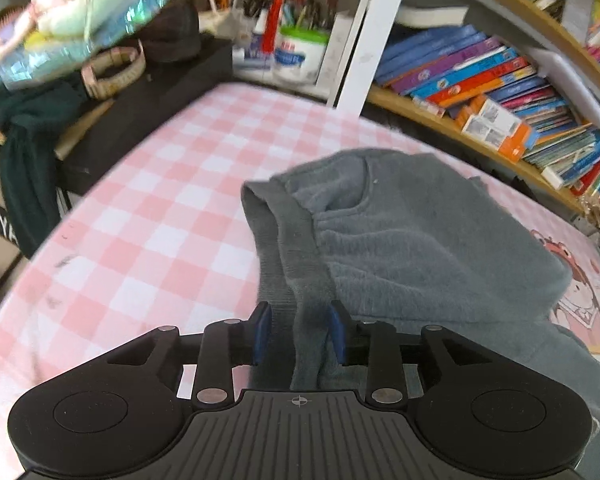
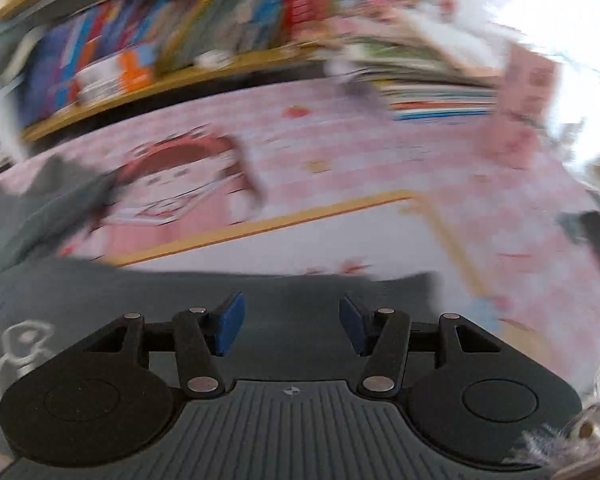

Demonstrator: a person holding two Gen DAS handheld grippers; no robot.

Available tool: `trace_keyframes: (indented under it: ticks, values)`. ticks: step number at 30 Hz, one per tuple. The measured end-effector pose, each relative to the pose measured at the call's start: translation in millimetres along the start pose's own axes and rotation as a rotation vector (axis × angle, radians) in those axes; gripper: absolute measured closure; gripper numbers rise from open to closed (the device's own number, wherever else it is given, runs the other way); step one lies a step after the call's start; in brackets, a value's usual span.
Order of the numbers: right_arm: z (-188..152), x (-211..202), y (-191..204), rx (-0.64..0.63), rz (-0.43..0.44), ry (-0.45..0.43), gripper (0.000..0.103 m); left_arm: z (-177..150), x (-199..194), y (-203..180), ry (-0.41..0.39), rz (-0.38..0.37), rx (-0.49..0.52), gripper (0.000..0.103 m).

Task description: Fold clothes

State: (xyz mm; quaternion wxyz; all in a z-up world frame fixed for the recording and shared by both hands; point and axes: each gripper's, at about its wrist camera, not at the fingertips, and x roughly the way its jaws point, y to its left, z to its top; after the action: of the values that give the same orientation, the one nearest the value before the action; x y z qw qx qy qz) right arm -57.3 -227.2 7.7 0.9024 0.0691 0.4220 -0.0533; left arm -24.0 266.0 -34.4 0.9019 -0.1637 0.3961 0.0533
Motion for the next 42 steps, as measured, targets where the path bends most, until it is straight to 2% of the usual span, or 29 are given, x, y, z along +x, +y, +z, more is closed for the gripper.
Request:
trace_keyframes:
  ticks: [1, 2, 7, 9, 12, 13, 15, 18, 21, 23, 28, 32, 37, 42]
  values:
    - [-0.1, 5.8, 8.3, -0.018, 0.020, 0.014, 0.054, 0.5, 2.2, 0.4, -0.001, -0.014, -0.017, 0.096]
    - [-0.2, 11.9, 16.4, -0.038, 0.037, 0.031, 0.055, 1.4, -1.2, -1.9, -0.021, -0.029, -0.028, 0.101]
    - [-5.5, 35.0, 38.2, -0.147, 0.039, 0.127, 0.061, 4.5, -50.9, -18.5, -0.221, -0.067, -0.012, 0.101]
    - [-5.6, 38.1, 38.9, -0.150, 0.035, 0.146, 0.061, 2.5, -46.8, -9.5, -0.202, -0.045, -0.045, 0.100]
    - [-5.9, 39.2, 44.8, -0.174, 0.014, 0.160, 0.061, -6.5, -9.6, 12.0, -0.046, -0.005, -0.097, 0.095]
    - [-5.7, 38.9, 47.5, -0.186, 0.006, 0.162, 0.062, -9.4, -4.7, 16.6, -0.040, -0.005, -0.100, 0.089]
    - [-4.1, 41.0, 48.2, -0.192, -0.003, 0.170, 0.062, -9.6, -4.8, 21.1, -0.042, -0.023, -0.090, 0.086]
    - [-2.1, 42.6, 49.8, -0.193, -0.018, 0.181, 0.062, -5.7, -9.1, 26.4, -0.028, -0.039, -0.027, 0.071]
    - [-1.7, 42.5, 55.7, -0.209, -0.045, 0.184, 0.062, -3.6, -24.9, 31.2, -0.094, -0.051, 0.016, 0.071]
    - [-2.4, 41.8, 59.3, -0.208, -0.066, 0.181, 0.062, -2.1, -35.1, 30.3, -0.122, -0.088, 0.021, 0.071]
    - [-3.0, 41.5, 57.1, -0.169, -0.070, 0.176, 0.061, -4.7, -43.6, 14.4, -0.120, -0.212, 0.041, 0.071]
    - [-0.8, 44.6, 46.8, -0.123, -0.063, 0.195, 0.045, -10.8, -38.9, 0.5, -0.090, -0.243, 0.063, 0.071]
    - [-3.3, 44.9, 38.7, -0.103, -0.046, 0.182, 0.041, -13.0, -31.4, -9.3, -0.061, -0.233, 0.093, 0.071]
    - [-9.7, 42.0, 39.6, -0.102, -0.052, 0.143, 0.041, -16.1, -20.1, -12.2, -0.021, -0.172, 0.078, 0.071]
